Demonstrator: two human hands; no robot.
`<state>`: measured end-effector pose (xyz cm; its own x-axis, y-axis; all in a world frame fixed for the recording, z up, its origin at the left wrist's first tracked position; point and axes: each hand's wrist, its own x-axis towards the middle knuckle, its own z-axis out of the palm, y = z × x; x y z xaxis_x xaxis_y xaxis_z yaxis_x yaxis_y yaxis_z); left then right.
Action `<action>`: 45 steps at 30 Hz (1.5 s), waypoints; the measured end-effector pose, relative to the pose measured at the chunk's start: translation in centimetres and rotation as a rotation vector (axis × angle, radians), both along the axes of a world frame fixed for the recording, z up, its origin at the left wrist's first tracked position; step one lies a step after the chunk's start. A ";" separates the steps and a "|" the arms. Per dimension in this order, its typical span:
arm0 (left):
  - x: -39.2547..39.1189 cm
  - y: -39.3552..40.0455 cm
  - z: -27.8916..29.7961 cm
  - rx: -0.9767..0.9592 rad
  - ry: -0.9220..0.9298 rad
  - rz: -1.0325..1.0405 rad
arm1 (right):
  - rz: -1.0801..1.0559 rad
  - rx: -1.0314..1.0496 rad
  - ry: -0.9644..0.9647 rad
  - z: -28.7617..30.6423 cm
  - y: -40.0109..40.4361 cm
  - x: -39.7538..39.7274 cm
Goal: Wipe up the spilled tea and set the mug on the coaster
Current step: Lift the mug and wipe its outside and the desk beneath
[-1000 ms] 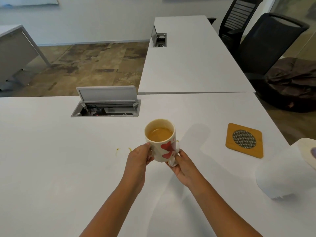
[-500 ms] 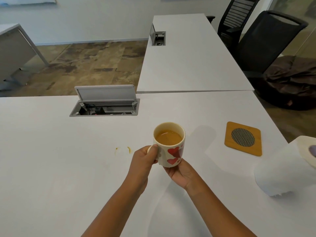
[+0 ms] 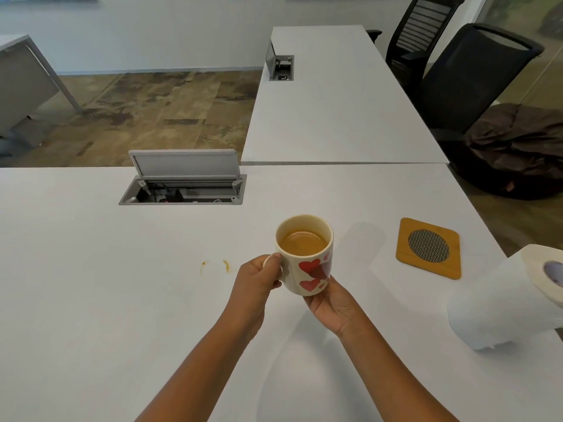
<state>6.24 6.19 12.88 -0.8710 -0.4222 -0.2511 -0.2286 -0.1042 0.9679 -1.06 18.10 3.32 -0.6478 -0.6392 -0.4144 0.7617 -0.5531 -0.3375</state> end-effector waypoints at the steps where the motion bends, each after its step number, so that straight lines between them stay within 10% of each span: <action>1: 0.1 0.0 0.0 0.005 0.006 -0.008 | -0.006 -0.013 0.013 0.0 0.2 0.0; 27: -2.0 0.5 1.1 0.011 0.154 0.044 | -0.186 -0.167 0.049 0.5 0.1 2.0; 32: -2.1 -0.1 1.7 -0.020 0.157 -0.026 | 0.074 0.182 0.364 0.9 -0.2 2.3; 45: -1.7 -0.8 1.7 0.013 0.134 -0.051 | -0.019 0.537 0.133 0.4 1.2 0.8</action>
<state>4.52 5.39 14.54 -0.9173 -0.3740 -0.1363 -0.1028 -0.1083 0.9888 -0.28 19.32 3.69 -0.7260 -0.3484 -0.5929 0.6850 -0.2894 -0.6686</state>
